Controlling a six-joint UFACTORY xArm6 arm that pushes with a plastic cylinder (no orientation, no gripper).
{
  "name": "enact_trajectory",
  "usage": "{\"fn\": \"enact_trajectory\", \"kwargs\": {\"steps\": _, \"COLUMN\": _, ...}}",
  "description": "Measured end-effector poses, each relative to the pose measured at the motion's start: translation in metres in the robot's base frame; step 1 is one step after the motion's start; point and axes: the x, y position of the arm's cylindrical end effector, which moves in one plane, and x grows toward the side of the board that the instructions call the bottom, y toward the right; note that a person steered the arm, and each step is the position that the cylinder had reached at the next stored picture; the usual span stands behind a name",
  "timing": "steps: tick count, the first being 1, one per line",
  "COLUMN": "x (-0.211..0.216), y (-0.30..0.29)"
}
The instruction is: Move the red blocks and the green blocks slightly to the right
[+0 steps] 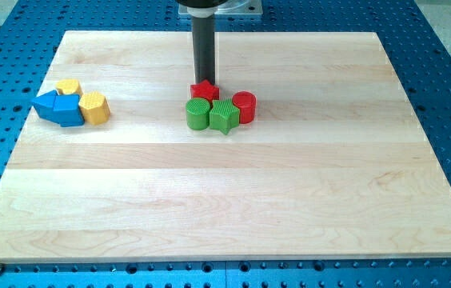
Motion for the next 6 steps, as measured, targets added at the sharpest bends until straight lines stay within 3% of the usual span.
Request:
{"fn": "enact_trajectory", "kwargs": {"steps": 1, "x": 0.027, "y": -0.045}}
{"fn": "enact_trajectory", "kwargs": {"steps": 2, "x": 0.053, "y": -0.05}}
{"fn": "enact_trajectory", "kwargs": {"steps": 3, "x": 0.055, "y": -0.014}}
{"fn": "enact_trajectory", "kwargs": {"steps": 4, "x": 0.064, "y": -0.077}}
{"fn": "enact_trajectory", "kwargs": {"steps": 5, "x": 0.08, "y": -0.07}}
{"fn": "enact_trajectory", "kwargs": {"steps": 6, "x": 0.08, "y": -0.01}}
